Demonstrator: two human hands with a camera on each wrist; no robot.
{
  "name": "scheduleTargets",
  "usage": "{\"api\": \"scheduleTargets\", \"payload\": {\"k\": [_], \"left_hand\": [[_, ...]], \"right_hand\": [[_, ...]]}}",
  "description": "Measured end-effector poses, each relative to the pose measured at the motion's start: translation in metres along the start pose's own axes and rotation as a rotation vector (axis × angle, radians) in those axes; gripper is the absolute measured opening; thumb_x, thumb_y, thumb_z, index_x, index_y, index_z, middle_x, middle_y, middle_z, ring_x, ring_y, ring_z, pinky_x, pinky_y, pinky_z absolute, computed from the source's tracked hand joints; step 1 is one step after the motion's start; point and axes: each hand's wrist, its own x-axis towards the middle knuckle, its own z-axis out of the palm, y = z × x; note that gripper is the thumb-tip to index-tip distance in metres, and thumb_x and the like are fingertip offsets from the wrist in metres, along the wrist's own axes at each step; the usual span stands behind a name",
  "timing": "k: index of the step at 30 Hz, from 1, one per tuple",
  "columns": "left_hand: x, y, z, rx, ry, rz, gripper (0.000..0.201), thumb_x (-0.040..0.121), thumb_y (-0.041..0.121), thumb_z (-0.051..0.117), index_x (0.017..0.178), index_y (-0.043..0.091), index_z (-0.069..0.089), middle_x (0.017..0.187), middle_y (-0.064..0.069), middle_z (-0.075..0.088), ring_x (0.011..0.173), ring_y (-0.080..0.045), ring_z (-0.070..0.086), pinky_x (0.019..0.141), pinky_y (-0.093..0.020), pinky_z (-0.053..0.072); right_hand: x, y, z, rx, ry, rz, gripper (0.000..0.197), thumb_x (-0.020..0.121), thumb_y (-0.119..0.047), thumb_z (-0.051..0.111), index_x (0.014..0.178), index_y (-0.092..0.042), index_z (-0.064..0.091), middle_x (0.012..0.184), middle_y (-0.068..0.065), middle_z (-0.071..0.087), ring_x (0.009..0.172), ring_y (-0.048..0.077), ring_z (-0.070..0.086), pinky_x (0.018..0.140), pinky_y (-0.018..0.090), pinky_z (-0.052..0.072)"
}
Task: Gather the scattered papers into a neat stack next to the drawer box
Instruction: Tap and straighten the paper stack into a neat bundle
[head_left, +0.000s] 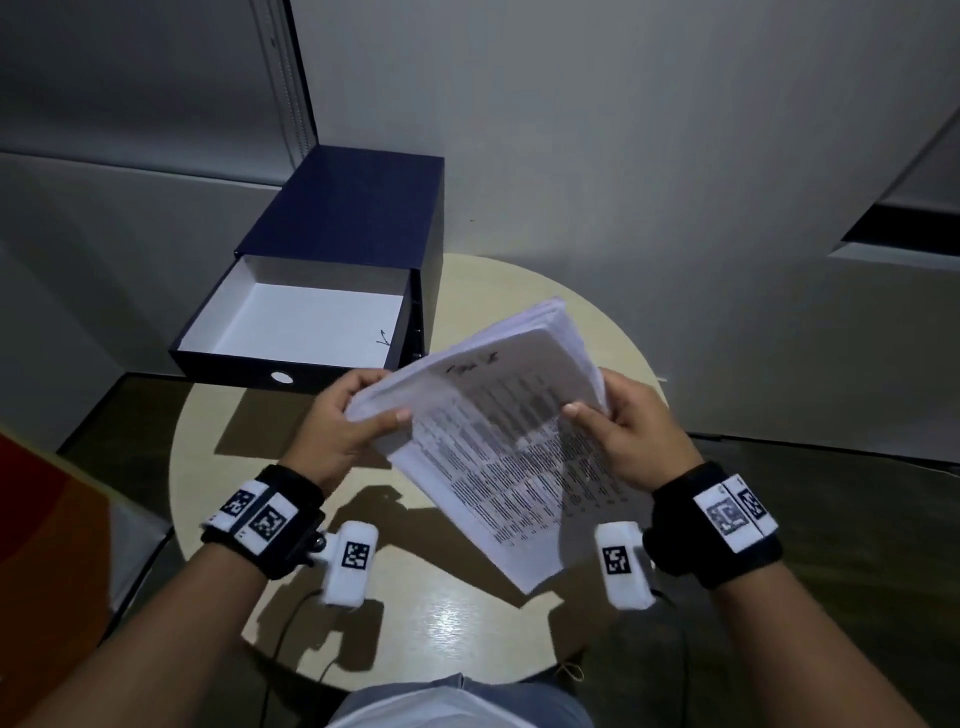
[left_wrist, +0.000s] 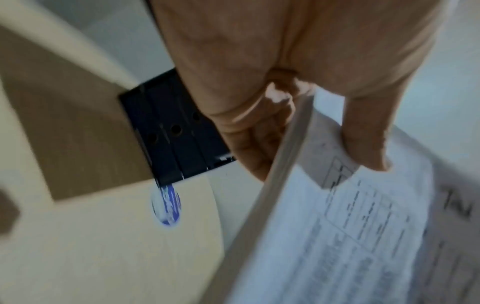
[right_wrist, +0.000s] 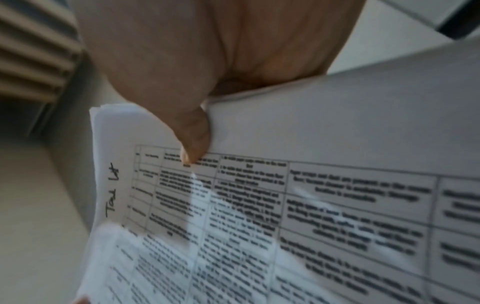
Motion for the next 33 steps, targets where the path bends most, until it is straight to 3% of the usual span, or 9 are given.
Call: {"api": "scheduleTargets", "payload": {"k": [3,8,13,17,20,24,28,30,33], "left_hand": [[0.001,0.006,0.023,-0.329,0.018,0.071,0.013,0.08,0.011,0.068,0.092,0.013,0.069,0.086,-0.005,0.074,0.084,-0.018,0.07,0.08,-0.033,0.059],[-0.004,0.001,0.054,0.045,0.123,0.167,0.027,0.088,0.006,0.063,0.113,0.009,0.055,0.1,0.003,0.067,0.089,0.004,0.065,0.087,-0.025,0.054],[-0.011,-0.021,0.049,0.237,0.121,0.253,0.039,0.078,0.038,0.07,0.11,0.033,0.048,0.106,0.012,0.062,0.097,0.004,0.061,0.081,-0.011,0.049],[-0.005,-0.019,0.049,0.22,0.167,0.25,0.03,0.087,0.019,0.068,0.105,0.033,0.049,0.103,0.01,0.063,0.091,0.008,0.061,0.079,-0.012,0.049],[-0.004,-0.015,0.049,0.201,0.189,0.274,0.024,0.089,0.018,0.066,0.104,0.03,0.052,0.101,0.008,0.065,0.09,0.004,0.063,0.078,-0.015,0.051],[-0.007,-0.021,0.042,0.145,0.122,0.202,0.036,0.084,0.022,0.07,0.114,0.026,0.051,0.109,0.004,0.065,0.101,-0.004,0.064,0.08,-0.021,0.053],[-0.003,-0.026,0.036,0.121,0.064,0.141,0.041,0.082,0.015,0.074,0.115,0.024,0.052,0.112,0.0,0.067,0.108,-0.015,0.064,0.09,-0.036,0.054],[0.001,-0.025,0.035,0.106,0.043,0.117,0.045,0.078,0.017,0.076,0.116,0.022,0.052,0.112,-0.001,0.066,0.108,-0.018,0.063,0.089,-0.037,0.055],[0.006,-0.024,0.036,0.101,0.0,0.118,0.041,0.076,0.014,0.078,0.111,0.02,0.058,0.105,0.001,0.069,0.103,-0.015,0.064,0.085,-0.029,0.054]], "right_hand": [[-0.005,0.009,0.008,0.279,0.16,0.047,0.023,0.094,0.0,0.059,0.111,-0.015,0.062,0.101,-0.009,0.073,0.096,0.006,0.069,0.082,0.026,0.056],[-0.02,0.026,0.049,0.514,0.298,0.216,0.027,0.093,0.001,0.059,0.11,-0.02,0.06,0.107,-0.004,0.071,0.097,0.005,0.067,0.093,0.039,0.055],[-0.035,0.039,0.072,0.393,0.313,0.231,0.042,0.092,-0.005,0.063,0.123,-0.028,0.05,0.118,-0.007,0.065,0.111,0.005,0.062,0.097,0.037,0.051],[-0.028,0.032,0.075,0.348,0.342,0.239,0.047,0.093,-0.003,0.056,0.117,-0.042,0.049,0.115,-0.008,0.066,0.109,0.006,0.062,0.096,0.036,0.052],[-0.026,0.029,0.073,0.366,0.356,0.219,0.044,0.094,-0.001,0.053,0.115,-0.04,0.051,0.112,-0.007,0.068,0.107,0.008,0.064,0.095,0.04,0.053],[-0.032,0.024,0.068,0.343,0.377,0.188,0.051,0.09,-0.004,0.064,0.118,-0.042,0.045,0.113,-0.015,0.064,0.104,-0.005,0.062,0.093,0.031,0.053],[-0.029,0.002,0.056,0.222,0.481,-0.016,0.066,0.083,0.006,0.067,0.135,-0.023,0.039,0.127,-0.006,0.057,0.116,-0.001,0.056,0.094,0.012,0.046],[-0.023,-0.016,0.049,0.09,0.502,-0.12,0.061,0.083,0.002,0.067,0.137,-0.011,0.042,0.133,0.0,0.054,0.12,0.004,0.054,0.1,0.016,0.045],[-0.015,-0.043,0.042,-0.238,0.461,-0.217,0.055,0.085,-0.015,0.063,0.137,-0.009,0.047,0.137,0.004,0.054,0.125,0.012,0.05,0.107,0.03,0.043]]}}
